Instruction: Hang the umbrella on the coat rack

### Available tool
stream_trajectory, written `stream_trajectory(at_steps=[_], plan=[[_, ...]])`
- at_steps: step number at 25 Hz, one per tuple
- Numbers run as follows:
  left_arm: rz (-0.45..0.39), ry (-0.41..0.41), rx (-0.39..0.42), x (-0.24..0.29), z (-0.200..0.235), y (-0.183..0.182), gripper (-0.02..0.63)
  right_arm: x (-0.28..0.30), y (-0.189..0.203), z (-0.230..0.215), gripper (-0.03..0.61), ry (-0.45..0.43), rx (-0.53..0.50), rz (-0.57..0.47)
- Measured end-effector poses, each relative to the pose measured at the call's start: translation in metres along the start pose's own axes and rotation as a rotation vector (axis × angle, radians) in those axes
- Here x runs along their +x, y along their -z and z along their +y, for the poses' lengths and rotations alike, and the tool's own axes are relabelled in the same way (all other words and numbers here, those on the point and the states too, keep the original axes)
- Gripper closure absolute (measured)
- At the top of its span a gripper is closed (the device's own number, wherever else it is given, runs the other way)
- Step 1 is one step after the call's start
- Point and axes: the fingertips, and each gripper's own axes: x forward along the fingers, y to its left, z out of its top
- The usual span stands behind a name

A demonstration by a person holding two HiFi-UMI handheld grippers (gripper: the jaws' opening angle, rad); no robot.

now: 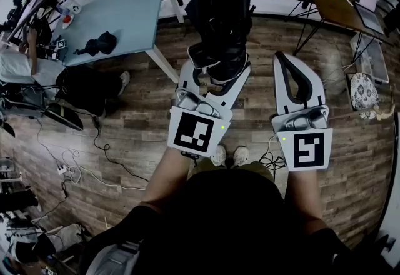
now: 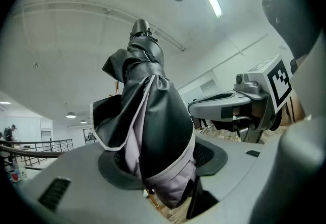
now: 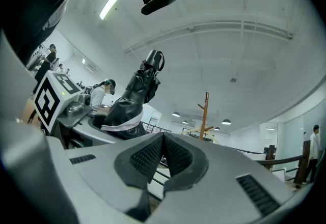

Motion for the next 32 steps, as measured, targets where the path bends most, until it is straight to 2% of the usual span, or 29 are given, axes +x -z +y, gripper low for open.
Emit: stream_trajectory(at_steps=[10,23,32], plan=[[0.004,0.006,0.012,0.007,-0.012,-0.004,0.362,-0.010,0.002,-0.013,0.549,-0.001,-0.012,-0.012],[0.013,-0.054,0.022,0.020,-0.037,-0.005,0.362,-0.032,0.012,-0.038,0.549,-0.061,0.032,-0.075],[0.024,-0.086,0.032,0.026,-0.049,-0.011,0.360,-0.049,0.015,-0.057,0.549,-0.060,0.037,-0.090]])
